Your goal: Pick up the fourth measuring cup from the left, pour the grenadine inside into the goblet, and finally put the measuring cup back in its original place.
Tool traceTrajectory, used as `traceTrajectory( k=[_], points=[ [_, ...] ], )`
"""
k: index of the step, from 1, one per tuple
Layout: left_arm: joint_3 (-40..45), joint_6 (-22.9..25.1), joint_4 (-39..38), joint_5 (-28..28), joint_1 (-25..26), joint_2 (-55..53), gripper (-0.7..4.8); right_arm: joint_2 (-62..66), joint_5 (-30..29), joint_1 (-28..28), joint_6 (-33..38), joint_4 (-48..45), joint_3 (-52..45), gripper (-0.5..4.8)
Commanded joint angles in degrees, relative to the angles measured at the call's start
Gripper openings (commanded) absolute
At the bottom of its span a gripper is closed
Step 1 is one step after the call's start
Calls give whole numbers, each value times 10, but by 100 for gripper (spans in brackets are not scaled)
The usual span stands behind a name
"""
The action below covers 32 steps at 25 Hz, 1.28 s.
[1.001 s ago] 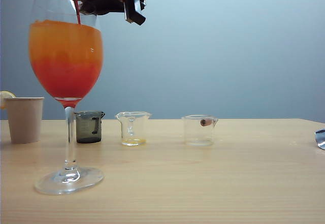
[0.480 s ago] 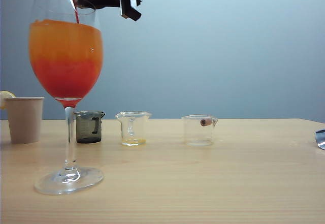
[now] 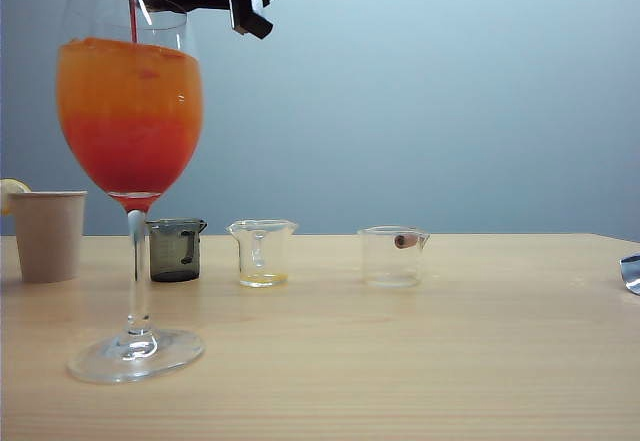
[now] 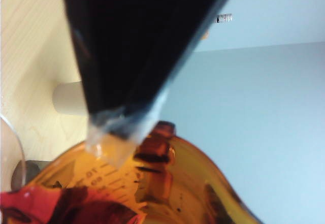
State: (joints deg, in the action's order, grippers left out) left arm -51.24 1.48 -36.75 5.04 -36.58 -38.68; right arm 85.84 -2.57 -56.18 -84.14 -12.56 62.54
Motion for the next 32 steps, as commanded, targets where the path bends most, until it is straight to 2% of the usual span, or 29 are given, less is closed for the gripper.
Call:
traceTrajectory(
  k=[1,10,16,32],
  points=[
    [-3,1,3,3,1,1,-5,-4,1,0,-4,-14,4,-1],
    [-3,0,-19,6,1,1,-5,-4,12,0,-29,-14,4,-1],
    [-3,0,-24,41,1,1,-5,-4,12,0,-31,-14,4,-1],
    [-3,-15,-24,40,1,1,-5,-4,16,0,-77,-15,4,-1]
  ],
)
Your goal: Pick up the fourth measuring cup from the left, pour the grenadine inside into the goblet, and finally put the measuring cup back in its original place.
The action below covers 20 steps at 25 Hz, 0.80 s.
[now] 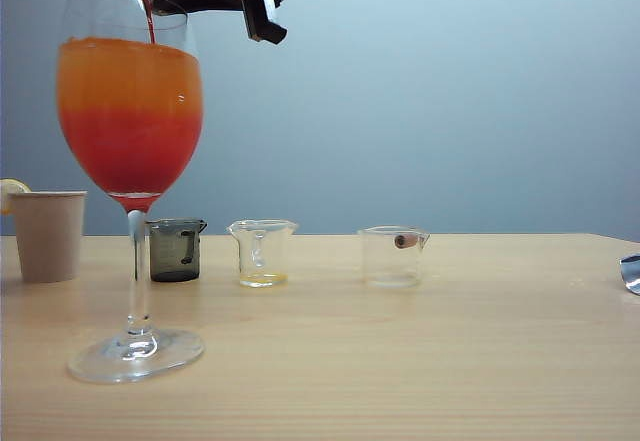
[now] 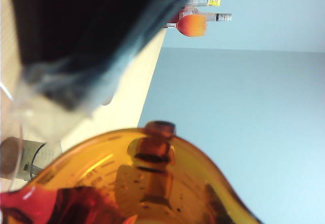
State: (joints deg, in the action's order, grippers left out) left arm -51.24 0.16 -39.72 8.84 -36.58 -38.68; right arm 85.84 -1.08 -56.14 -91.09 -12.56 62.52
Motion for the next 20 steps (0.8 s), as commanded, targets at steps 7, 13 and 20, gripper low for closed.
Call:
traceTrajectory(
  k=[7,13,20],
  points=[
    [-3,-2,6,2,1,1,-5,-4,1,-1,-17,-13,5,-1],
    [-3,-2,6,2,1,1,-5,-4,1,-1,-22,-14,5,-1],
    [-3,-2,6,2,1,1,-5,-4,1,-1,-65,-14,5,-1]
  ],
)
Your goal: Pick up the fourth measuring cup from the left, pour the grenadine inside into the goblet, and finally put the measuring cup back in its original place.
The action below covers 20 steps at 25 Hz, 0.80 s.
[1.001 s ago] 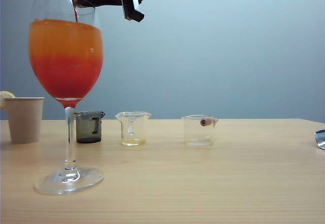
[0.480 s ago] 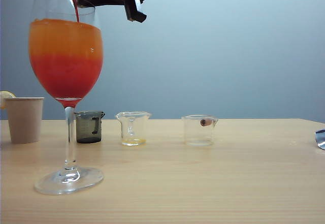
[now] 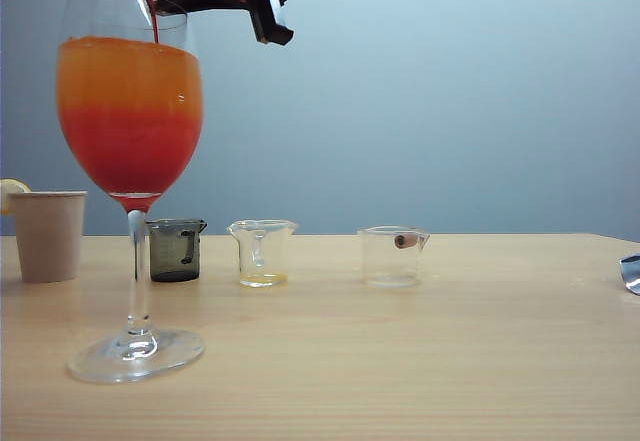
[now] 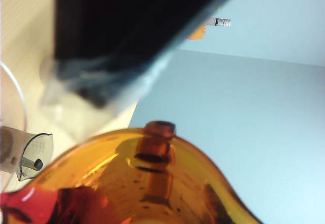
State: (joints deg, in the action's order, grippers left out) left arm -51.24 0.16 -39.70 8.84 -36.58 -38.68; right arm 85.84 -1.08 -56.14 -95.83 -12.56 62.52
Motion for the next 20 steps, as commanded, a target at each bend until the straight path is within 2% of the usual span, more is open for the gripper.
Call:
traceTrajectory(
  k=[1,20],
  points=[
    [-3,-2,6,2,1,1,-5,-4,1,-1,-20,-14,5,-1],
    [-3,-2,8,2,1,1,-5,-4,1,-1,-50,-15,5,-1]
  ],
)
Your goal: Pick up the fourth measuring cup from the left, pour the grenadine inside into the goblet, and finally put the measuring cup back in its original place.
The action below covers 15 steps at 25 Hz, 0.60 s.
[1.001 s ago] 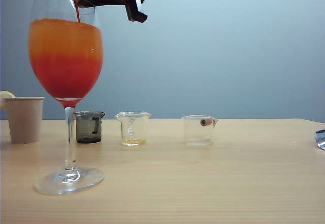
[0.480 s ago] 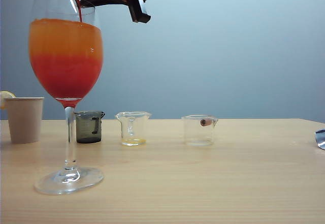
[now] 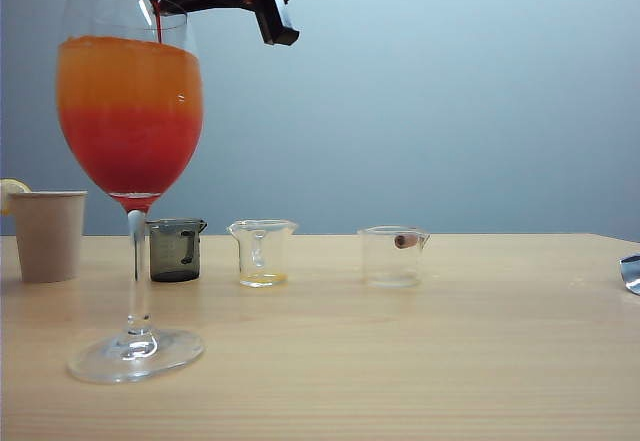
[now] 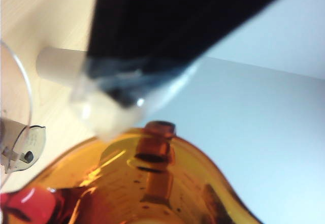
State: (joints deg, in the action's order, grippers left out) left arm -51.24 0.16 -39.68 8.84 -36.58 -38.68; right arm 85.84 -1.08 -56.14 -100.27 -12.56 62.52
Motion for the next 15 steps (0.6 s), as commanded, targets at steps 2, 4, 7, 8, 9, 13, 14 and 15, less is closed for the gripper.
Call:
traceTrajectory(
  k=[2,4,7,8,9,13,14,15],
  points=[
    [-3,-2,8,2,1,1,-5,-4,1,-1,-7,-15,5,-1],
    [-3,-2,7,2,1,1,-5,-4,1,-1,-8,-15,5,-1],
    [-3,-2,7,2,1,1,-5,-4,1,-1,-21,-14,5,-1],
    [-3,-2,8,2,1,1,-5,-4,1,-1,-23,-15,5,-1],
    [-3,-2,8,2,1,1,-5,-4,0,-1,-23,-16,5,-1],
    [-3,-2,8,2,1,1,-5,-4,0,-1,-37,-17,5,-1],
    [-3,-2,7,2,1,1,-5,-4,0,-1,-37,-17,5,-1],
    [-3,-2,8,2,1,1,-5,-4,0,-1,-37,-17,5,-2]
  ],
)
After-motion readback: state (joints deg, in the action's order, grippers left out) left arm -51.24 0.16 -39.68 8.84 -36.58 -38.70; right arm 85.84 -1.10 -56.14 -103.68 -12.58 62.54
